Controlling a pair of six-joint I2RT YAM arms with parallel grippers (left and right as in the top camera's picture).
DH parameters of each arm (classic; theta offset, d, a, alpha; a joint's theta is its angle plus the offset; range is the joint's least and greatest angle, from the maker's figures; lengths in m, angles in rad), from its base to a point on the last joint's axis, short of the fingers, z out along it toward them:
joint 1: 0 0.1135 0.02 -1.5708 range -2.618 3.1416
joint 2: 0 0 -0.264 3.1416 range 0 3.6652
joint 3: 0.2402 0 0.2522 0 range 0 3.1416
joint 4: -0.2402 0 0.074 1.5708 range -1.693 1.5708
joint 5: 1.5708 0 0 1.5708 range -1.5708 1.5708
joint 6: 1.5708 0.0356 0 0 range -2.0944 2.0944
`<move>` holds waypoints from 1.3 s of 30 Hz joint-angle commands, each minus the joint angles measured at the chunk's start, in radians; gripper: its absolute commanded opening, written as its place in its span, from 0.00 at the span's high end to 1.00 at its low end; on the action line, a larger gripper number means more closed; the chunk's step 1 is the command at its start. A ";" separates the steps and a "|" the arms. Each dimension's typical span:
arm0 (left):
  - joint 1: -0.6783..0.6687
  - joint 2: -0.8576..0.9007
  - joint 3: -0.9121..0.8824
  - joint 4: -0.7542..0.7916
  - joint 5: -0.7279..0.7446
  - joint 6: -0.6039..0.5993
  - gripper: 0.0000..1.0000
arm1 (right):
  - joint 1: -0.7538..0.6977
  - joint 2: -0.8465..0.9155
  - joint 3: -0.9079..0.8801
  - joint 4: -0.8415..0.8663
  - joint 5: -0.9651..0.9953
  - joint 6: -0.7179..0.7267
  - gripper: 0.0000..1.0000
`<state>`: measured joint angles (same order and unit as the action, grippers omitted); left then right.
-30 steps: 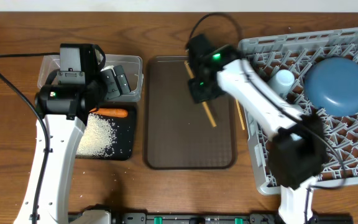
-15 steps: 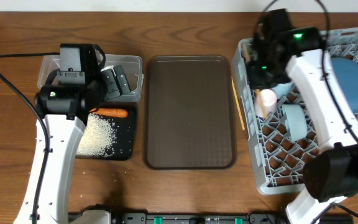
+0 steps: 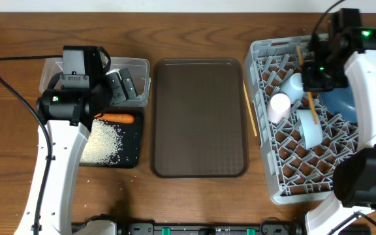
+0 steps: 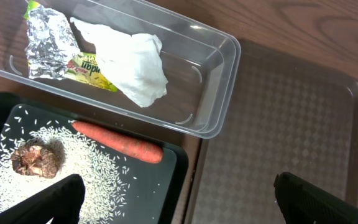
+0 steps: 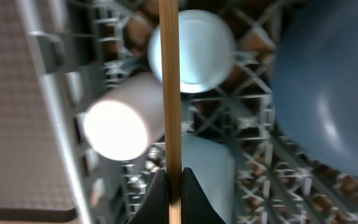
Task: Sort waste into correct bins and load items into the dishwasher rack
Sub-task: 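Carry the chopstick right and drop it into the rack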
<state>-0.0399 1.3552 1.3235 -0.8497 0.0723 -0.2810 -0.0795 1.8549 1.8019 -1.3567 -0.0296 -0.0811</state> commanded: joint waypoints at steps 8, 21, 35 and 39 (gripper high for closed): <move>0.005 0.003 0.010 -0.002 -0.001 0.010 0.02 | -0.104 -0.020 -0.057 0.088 0.090 -0.119 0.99; 0.005 0.003 0.010 -0.002 -0.001 0.010 0.02 | -0.123 -0.020 -0.192 0.252 0.112 -0.143 0.99; 0.005 0.003 0.010 -0.002 -0.001 0.010 0.02 | -0.134 -0.020 -0.195 0.301 0.112 -0.170 0.60; 0.005 0.003 0.010 -0.002 -0.001 0.010 0.02 | -0.133 -0.020 -0.195 0.306 0.111 -0.156 0.38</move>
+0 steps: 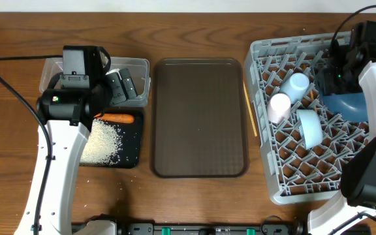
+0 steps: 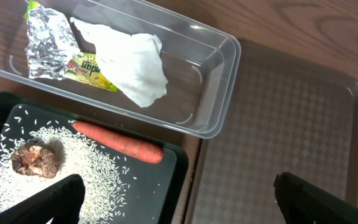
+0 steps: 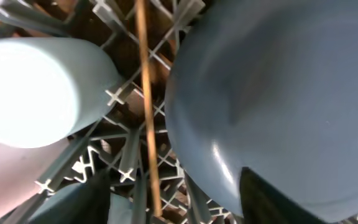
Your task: Sort waste into correct bins and load items into the dishwasher rack
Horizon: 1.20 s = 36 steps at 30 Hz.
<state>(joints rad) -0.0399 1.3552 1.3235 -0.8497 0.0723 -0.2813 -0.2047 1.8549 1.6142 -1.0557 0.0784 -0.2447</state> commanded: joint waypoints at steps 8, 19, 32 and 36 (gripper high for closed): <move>0.005 0.003 0.010 -0.002 -0.001 0.010 0.02 | 0.035 -0.021 0.005 0.016 -0.261 0.152 0.45; 0.005 0.003 0.010 -0.002 -0.001 0.010 0.02 | 0.300 -0.071 0.013 0.173 -0.462 0.216 0.49; 0.005 0.003 0.010 -0.002 -0.001 0.010 0.02 | 0.650 0.068 0.012 0.227 -0.048 0.329 0.92; 0.005 0.003 0.010 -0.002 -0.001 0.010 0.02 | 0.669 0.103 0.012 0.205 0.101 0.391 0.93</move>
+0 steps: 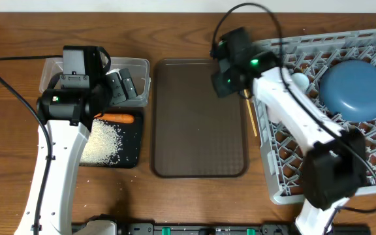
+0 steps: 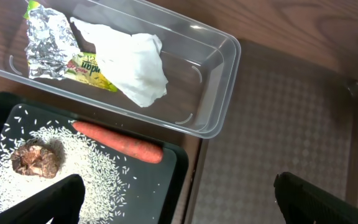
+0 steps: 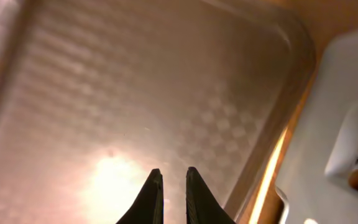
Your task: Sort waste into correct bins and load items into the dishwasher rack
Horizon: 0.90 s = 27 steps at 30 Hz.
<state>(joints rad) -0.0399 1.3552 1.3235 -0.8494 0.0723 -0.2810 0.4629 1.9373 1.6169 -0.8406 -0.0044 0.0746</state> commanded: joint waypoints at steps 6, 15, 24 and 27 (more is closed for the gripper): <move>0.005 0.003 0.010 -0.003 -0.001 0.010 0.02 | -0.029 0.052 0.009 -0.080 0.217 0.085 0.92; 0.005 0.003 0.010 -0.003 -0.001 0.010 0.02 | -0.132 0.067 0.008 -0.157 0.265 0.130 0.95; 0.005 0.003 0.010 -0.003 -0.001 0.010 0.02 | -0.267 0.067 0.008 -0.219 0.280 0.155 0.99; 0.005 0.003 0.010 -0.003 -0.001 0.010 0.02 | -0.288 0.066 0.008 -0.222 0.283 0.153 0.99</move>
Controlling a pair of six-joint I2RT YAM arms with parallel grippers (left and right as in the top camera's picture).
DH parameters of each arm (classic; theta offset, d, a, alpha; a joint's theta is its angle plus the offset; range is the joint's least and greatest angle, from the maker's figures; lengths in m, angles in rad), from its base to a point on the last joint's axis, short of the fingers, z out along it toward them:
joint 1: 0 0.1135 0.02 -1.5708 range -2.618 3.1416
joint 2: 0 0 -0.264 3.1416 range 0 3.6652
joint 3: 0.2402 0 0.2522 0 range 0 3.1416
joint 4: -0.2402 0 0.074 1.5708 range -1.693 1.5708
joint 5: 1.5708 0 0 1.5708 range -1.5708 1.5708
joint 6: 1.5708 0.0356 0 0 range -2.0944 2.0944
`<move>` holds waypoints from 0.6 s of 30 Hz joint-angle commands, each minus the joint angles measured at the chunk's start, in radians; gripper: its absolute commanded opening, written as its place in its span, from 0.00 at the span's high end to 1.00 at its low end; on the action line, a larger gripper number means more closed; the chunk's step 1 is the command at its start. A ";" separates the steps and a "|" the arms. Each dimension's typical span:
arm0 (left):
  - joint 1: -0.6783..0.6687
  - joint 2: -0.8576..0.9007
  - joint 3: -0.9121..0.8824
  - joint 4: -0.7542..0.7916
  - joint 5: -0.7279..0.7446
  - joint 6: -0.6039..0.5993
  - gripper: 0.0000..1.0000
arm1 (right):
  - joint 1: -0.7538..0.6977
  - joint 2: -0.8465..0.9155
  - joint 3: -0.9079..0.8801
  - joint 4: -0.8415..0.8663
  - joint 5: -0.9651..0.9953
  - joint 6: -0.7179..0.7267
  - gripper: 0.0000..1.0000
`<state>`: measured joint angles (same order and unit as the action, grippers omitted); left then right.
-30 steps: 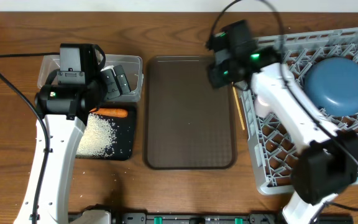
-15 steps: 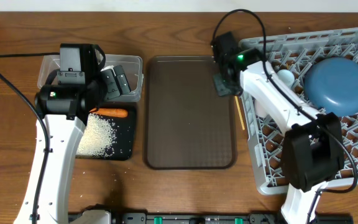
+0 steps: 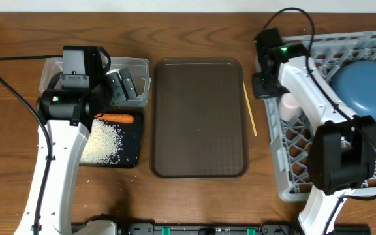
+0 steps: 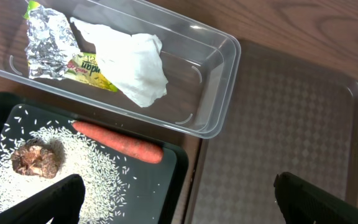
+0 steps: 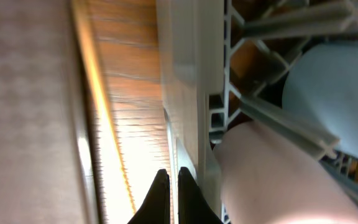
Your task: Sort waste into correct bins and load items into the dishwasher rack
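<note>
A wooden chopstick (image 3: 250,111) lies on the table between the brown tray (image 3: 198,117) and the grey dishwasher rack (image 3: 286,183). My right gripper (image 3: 264,83) hovers at the rack's left rim. In the right wrist view its fingers (image 5: 169,183) stand together with nothing held, the chopstick (image 5: 104,124) just left of them. The rack holds a pink cup (image 3: 288,108), a pale blue cup (image 5: 334,93) and a blue bowl (image 3: 364,78). My left gripper (image 4: 185,208) is open above the waste bins.
A clear bin (image 4: 216,81) holds foil, a wrapper and a white tissue. The black tray (image 4: 160,186) beside it holds a carrot (image 4: 120,142), rice and a brown lump. The rack reaches the table's right edge.
My right gripper was over the brown tray's top right corner and is now at the rack's left rim, above the chopstick on the table. The left arm has not moved.
My right gripper was shut on a chopstick above the cups in the rack. Then it was open with that chopstick lying in the rack by the bowl. Later it stood shut over the tray, with the rack shifted rightward. Now it is at the rack's left rim.
</note>
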<state>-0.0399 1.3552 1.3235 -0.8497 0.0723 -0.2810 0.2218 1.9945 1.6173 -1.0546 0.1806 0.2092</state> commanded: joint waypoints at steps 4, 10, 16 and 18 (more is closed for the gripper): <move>0.005 0.003 0.010 -0.002 -0.001 0.010 0.02 | -0.039 0.009 0.008 0.003 0.016 0.017 0.99; 0.005 0.003 0.010 -0.002 -0.001 0.010 0.02 | 0.005 0.009 0.008 0.049 -0.058 -0.016 0.94; 0.005 0.003 0.010 -0.002 -0.001 0.010 0.02 | 0.074 0.028 0.007 0.098 -0.058 -0.011 0.88; 0.005 0.003 0.010 -0.002 -0.001 0.010 0.02 | 0.094 0.045 0.007 0.106 -0.056 -0.011 0.82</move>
<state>-0.0399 1.3552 1.3235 -0.8494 0.0723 -0.2810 0.2829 2.0010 1.6173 -0.9546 0.1303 0.2028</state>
